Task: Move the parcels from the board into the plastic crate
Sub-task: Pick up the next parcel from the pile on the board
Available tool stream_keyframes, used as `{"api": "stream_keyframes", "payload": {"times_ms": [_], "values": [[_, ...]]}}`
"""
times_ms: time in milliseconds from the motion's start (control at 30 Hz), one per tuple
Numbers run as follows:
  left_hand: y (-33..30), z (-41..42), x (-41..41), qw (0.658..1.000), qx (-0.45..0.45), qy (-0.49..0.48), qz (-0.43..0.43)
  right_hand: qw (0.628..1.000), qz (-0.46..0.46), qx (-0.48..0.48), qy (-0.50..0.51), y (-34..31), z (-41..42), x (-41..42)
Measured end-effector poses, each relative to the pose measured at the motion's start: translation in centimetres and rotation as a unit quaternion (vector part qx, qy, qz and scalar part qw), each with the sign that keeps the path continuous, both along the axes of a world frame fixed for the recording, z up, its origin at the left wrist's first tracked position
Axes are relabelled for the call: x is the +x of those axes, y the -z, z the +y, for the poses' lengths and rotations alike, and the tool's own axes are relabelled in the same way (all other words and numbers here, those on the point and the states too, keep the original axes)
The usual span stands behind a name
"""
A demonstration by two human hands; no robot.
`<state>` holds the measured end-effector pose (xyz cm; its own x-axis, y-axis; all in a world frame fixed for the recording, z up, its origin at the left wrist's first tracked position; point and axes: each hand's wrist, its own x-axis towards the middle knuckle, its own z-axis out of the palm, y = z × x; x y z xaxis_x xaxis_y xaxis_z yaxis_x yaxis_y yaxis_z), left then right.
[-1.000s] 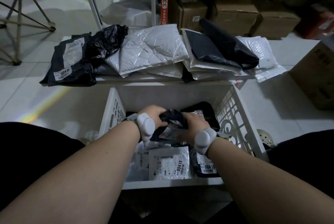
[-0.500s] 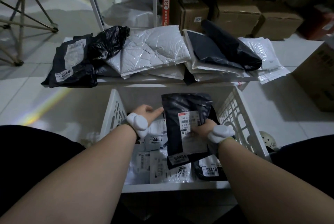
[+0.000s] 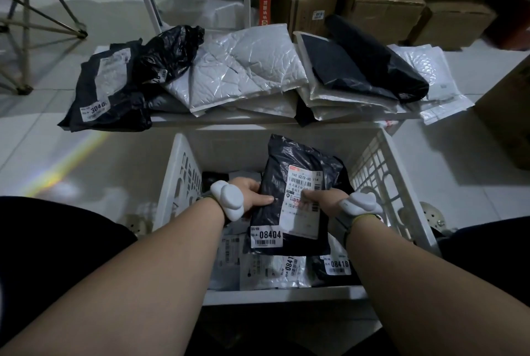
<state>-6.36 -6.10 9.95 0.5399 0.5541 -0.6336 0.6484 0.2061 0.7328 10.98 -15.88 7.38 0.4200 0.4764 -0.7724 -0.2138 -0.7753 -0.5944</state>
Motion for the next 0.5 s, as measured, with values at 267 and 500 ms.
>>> {"api": "stream_keyframes", "payload": {"times_ms": [267, 500], "values": [[2.1, 2.0, -0.6, 0.996, 0.046, 0.01, 0.074, 0.997, 0.025, 0.057, 0.055, 0.7, 0.1, 0.0], [3.8, 2.9, -2.0, 0.964, 0.138, 0.078, 0.215, 0.997, -0.051, 0.028, -0.041, 3.5, 1.0, -0.4]]}}
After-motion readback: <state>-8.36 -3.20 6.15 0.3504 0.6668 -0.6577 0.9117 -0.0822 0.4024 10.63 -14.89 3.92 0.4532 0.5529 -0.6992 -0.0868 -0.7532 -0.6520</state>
